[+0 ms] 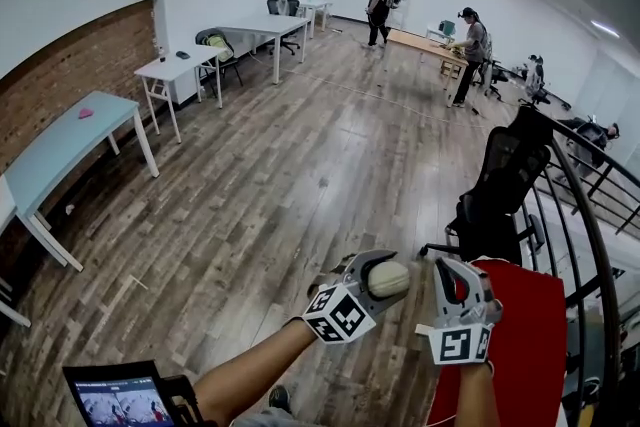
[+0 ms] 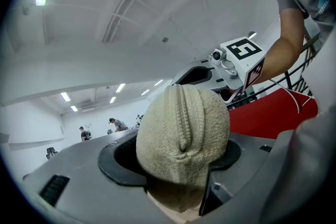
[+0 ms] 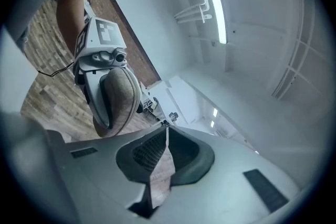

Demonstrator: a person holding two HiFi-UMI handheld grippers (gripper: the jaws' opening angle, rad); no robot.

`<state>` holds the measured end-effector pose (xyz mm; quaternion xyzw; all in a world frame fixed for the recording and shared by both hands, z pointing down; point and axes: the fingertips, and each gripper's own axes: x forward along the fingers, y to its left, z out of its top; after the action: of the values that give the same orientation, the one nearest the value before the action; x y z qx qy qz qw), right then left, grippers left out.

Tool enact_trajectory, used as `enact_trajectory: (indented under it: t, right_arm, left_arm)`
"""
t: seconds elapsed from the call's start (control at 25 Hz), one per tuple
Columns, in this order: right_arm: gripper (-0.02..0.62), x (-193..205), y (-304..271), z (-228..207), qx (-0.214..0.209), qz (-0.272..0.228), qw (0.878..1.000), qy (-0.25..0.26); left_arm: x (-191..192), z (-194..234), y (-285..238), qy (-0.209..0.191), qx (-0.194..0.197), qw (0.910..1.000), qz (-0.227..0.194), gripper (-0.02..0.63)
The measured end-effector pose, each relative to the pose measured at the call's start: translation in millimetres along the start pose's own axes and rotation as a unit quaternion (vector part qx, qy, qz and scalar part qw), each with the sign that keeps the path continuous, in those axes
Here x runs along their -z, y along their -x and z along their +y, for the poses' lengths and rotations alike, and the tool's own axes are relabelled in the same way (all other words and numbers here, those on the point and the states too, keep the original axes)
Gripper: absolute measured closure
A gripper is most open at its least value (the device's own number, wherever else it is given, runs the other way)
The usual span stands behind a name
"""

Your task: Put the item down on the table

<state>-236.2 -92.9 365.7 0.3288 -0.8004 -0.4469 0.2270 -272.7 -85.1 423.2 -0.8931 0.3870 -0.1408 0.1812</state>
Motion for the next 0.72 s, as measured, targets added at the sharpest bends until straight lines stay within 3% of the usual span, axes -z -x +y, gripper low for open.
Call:
enact_trajectory:
  t: [0.36, 0.72]
  right_arm:
    - [0.589, -29.0, -85.3, 3.5, 0.016, 0.019, 1.000, 0.010]
    - [0.589, -32.4, -107.0, 5.3, 0.010, 0.022, 1.000, 0.003]
  left_arm:
    - [35.3, 84.2, 14.2, -0.005, 0.014, 0.9996, -0.024, 0.299]
    - [50.0, 98.7, 15.6, 0.005, 0.014, 0.9997, -0.021, 0.299]
